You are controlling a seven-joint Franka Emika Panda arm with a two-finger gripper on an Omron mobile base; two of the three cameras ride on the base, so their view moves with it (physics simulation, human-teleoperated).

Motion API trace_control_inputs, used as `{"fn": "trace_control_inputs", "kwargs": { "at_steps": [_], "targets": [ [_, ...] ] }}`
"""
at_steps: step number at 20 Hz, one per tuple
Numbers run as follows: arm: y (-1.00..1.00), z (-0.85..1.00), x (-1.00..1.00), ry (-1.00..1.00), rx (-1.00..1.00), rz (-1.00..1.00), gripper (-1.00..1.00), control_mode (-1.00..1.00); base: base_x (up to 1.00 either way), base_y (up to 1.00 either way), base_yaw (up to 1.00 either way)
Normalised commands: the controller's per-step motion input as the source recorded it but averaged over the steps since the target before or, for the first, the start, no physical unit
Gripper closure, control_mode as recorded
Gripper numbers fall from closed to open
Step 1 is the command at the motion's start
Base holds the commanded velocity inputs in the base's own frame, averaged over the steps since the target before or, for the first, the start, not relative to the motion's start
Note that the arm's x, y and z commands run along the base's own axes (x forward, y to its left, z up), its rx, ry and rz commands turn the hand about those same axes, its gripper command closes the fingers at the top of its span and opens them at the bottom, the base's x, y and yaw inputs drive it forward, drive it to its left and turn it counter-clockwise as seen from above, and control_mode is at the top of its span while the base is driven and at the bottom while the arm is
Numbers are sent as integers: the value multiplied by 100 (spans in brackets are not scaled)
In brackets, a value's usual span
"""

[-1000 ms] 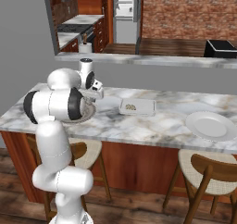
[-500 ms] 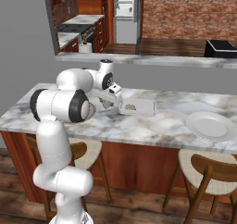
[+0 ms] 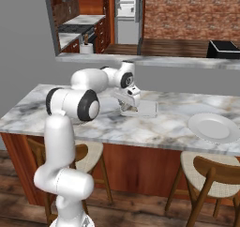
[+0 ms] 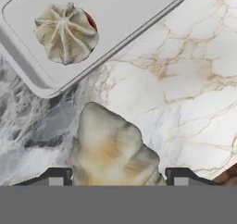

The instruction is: Place two dumplings into each of the tupperware containers and then place the containers in the fridge.

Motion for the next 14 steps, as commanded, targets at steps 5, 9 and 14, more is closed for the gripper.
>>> {"fn": "trace_control_inputs", "kwargs": {
  "at_steps": [5,9,14],
  "targets": [
    [-49,0,47,8,0,-14,100,-100,0,0,0],
    [-33,-12,40,2,0,-8,100,-100,0,0,0],
    [-21,-33,38,1,0,-6,100,-100,0,0,0]
  ]
}}
